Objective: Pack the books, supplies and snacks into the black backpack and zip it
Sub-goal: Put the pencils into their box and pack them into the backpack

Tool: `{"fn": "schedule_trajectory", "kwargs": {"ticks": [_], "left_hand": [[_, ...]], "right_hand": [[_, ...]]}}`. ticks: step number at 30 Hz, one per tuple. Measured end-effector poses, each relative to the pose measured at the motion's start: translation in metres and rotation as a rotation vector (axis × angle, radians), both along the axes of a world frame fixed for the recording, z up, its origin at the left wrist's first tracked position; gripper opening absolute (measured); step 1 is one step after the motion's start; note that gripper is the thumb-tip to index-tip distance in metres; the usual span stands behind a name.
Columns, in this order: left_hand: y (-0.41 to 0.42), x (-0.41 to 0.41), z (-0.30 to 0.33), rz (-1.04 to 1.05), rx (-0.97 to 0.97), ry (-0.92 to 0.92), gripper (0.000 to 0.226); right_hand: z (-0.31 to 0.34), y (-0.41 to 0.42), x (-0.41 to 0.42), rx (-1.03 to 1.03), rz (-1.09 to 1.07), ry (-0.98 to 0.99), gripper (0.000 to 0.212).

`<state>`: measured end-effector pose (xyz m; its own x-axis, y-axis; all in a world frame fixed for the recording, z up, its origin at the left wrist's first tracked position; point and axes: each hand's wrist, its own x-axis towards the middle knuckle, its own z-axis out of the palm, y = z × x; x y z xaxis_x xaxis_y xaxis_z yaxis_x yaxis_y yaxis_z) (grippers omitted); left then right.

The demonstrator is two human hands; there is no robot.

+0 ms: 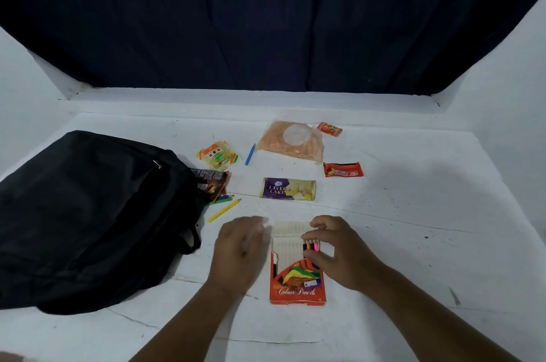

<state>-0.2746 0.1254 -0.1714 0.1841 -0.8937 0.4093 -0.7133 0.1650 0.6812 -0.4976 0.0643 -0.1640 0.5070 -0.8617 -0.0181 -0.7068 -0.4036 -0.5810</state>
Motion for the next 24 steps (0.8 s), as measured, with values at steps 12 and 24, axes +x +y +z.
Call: {"fn": "schedule_trajectory", "kwargs": {"ticks": [12,24], "left_hand": [[-0.033,0.058,-0.001,0.262,0.323,-0.259,0.023],[-0.024,-0.024,0.039,0.000,0.344,0.348,0.028]], "right_hand": [[-0.002,0.000,0.002,0.011,-0.003,-0.005,0.037],[-0.007,-0.004,0.001,0.011,-0.019,0.000,0.037]]}}
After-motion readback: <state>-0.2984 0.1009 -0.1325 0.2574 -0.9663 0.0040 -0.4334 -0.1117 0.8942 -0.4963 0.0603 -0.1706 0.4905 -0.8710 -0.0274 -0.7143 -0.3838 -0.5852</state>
